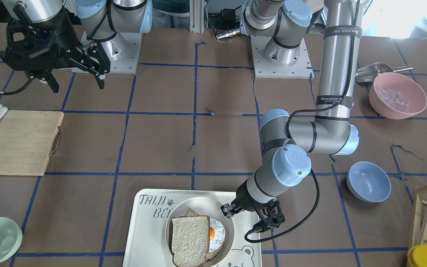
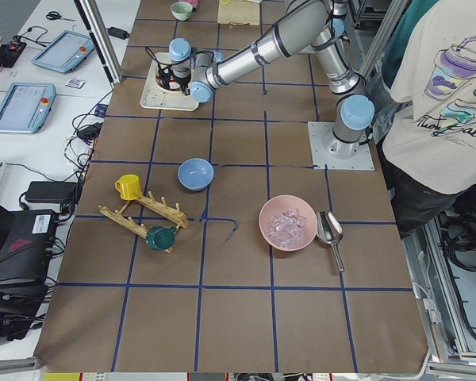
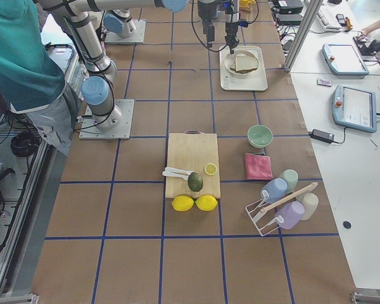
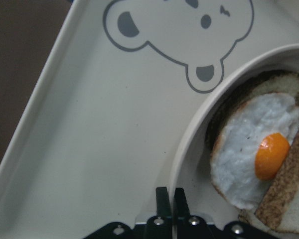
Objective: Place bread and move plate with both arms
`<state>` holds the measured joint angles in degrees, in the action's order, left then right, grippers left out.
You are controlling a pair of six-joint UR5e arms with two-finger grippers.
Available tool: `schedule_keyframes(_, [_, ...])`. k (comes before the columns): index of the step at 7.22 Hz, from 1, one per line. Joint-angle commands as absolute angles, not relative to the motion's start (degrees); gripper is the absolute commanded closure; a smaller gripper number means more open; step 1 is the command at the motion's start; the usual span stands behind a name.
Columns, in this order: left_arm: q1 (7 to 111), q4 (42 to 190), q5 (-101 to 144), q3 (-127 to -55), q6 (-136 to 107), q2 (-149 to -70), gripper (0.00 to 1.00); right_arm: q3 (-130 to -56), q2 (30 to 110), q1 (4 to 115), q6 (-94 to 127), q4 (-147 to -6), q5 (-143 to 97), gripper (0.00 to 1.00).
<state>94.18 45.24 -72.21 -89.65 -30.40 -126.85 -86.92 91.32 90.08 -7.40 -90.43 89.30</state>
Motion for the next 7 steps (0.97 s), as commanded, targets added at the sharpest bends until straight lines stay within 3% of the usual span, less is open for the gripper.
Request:
schedule_keyframes(1, [94.13,45.78,-72.51,-89.74,-29.97,-125.43,0.0,-86.92,91.32,90.09,-7.38,-90.44,89.47,0.0])
schedule_keyframes(4, [95.54,53.04,-74.53,-92.79,-26.55,-114.83,0.0,-86.92,91.32,90.09,-7.38,-90.44,89.39,0.0])
schedule_keyframes(7, [97.72,56.51,-77.76,-106.3,-25.93,-99.37,0.0,-87.01,91.23,90.09,-7.56,-90.44,89.47,0.0])
